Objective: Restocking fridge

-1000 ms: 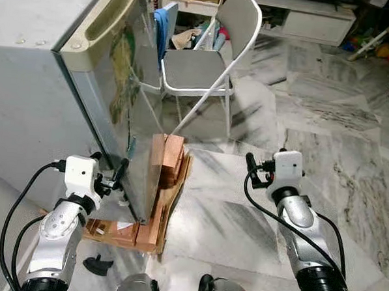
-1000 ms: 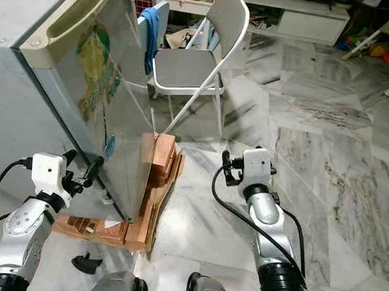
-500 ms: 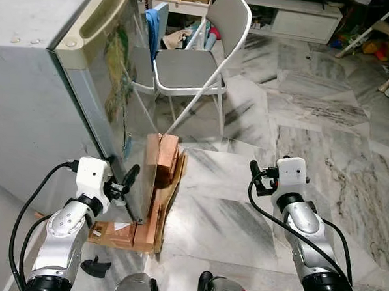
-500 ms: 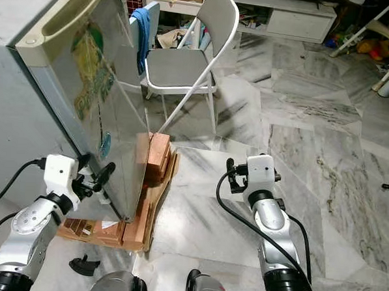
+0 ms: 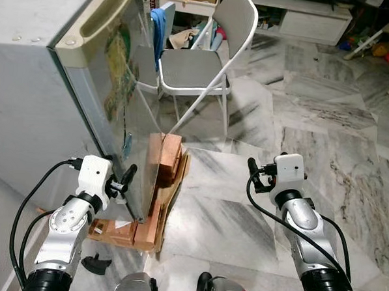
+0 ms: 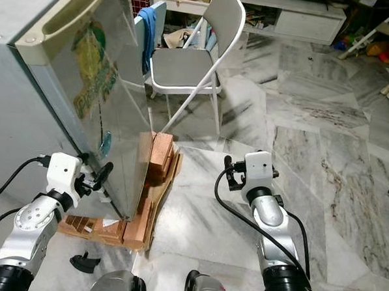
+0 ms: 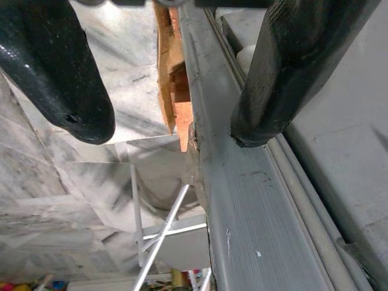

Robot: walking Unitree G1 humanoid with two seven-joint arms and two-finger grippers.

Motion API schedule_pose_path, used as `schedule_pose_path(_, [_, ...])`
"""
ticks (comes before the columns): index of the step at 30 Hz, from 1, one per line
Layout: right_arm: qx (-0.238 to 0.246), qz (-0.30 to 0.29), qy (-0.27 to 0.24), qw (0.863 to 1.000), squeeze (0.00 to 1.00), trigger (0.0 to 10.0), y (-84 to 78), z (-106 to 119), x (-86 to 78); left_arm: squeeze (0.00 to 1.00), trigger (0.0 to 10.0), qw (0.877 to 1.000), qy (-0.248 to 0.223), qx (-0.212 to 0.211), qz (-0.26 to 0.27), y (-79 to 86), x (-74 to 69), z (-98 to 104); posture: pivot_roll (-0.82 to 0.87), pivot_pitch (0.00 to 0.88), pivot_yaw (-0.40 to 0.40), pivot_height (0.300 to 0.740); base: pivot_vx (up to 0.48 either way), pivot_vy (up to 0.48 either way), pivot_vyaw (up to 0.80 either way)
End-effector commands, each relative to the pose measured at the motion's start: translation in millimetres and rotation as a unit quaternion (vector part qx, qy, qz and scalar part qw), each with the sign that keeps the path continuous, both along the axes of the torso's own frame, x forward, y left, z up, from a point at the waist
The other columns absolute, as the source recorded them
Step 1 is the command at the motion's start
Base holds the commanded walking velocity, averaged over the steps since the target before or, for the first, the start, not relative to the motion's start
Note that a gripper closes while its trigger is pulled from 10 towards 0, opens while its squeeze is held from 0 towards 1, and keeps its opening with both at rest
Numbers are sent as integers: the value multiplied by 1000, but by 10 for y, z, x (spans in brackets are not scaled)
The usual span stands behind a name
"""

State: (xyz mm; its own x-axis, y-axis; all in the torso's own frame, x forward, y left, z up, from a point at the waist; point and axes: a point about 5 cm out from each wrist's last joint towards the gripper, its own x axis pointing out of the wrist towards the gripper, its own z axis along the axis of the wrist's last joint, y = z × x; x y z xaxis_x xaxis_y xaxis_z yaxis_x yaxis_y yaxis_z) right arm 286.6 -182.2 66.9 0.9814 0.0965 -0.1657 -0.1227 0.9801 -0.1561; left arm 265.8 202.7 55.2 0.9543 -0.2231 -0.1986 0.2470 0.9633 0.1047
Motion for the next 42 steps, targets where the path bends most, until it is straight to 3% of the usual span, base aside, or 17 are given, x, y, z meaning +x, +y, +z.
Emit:
schedule_pose_path(1, [-2,-9,6,1000,0,10000,-24,-16,-7,0,10000,1000,2,21,21,123,30,37,97,85,-9,740,0,0,0])
schedule_pose_path(7, [0,-7,9,1000,0,10000,-9,-26,-3,0,10000,1000,10,11,9,99,-11,-6,102,87,-9,740,0,0,0])
schedule_pose_path(9, [0,-6,9,1000,0,10000,-3,-28,-2,0,10000,999,16,28,12,117,-26,-36,103,87,-9,740,0,0,0])
schedule_pose_path(28, [0,-5,8,1000,0,10000,5,-31,-7,0,10000,997,14,54,46,209,-11,-36,99,91,-7,740,0,0,0])
schedule_pose_path(31, [0,-5,8,1000,0,10000,9,-32,-4,0,10000,998,11,41,46,204,1,-33,100,92,-7,740,0,0,0])
schedule_pose_path(42, [-4,-9,14,1000,0,10000,-17,-43,-10,0,10000,1000,-10,-12,-7,-49,59,73,94,90,-6,740,0,0,0])
